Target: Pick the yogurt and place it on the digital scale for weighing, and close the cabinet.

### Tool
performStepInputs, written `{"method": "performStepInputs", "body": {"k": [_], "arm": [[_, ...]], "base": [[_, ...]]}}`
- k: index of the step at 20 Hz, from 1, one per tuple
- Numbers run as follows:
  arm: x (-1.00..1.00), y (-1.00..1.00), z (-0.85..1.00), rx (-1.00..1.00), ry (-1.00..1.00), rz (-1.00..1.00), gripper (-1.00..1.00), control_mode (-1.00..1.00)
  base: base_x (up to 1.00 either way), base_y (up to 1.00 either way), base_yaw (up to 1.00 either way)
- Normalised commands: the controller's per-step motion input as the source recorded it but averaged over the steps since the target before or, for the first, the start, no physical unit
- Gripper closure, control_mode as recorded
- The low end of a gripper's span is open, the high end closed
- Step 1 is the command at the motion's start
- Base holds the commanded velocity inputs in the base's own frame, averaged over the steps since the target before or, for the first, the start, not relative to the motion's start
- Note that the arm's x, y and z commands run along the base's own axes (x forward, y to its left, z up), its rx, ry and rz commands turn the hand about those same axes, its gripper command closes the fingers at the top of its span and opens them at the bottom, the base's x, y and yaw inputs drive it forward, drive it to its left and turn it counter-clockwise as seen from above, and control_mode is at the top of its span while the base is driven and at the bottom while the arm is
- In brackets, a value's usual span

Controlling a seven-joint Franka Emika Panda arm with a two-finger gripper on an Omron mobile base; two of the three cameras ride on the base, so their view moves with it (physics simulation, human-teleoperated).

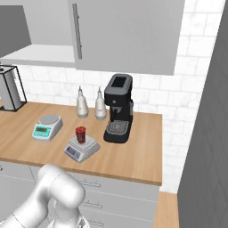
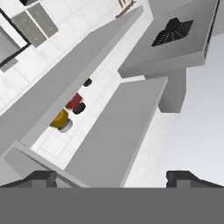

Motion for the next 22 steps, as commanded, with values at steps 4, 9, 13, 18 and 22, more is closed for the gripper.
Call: {"method": "performStepInputs", "body": {"k": [4,9,13,18,22], "arm": [[0.00,0.72,0.00,0.25,0.00,-0.12,-1.00,-1.00],[-0.06,0.19,0.00,0.39,0.00,-0.13,-1.00,-1.00],[-0.29,-0.10,0.01,0.48,0.00,-0.16,-1.00,-1.00],[-0.21,-0.39,0.17,0.41,0.00,-0.18,-1.00,-1.00],[0.00,-0.43,0.34,0.35,0.11,-0.19,-1.00,-1.00]], "base": [[0.00,0.00,0.00],[0.00,0.00,0.00],[0.00,0.00,0.00],[0.00,0.00,0.00],[0.00,0.00,0.00]]}}
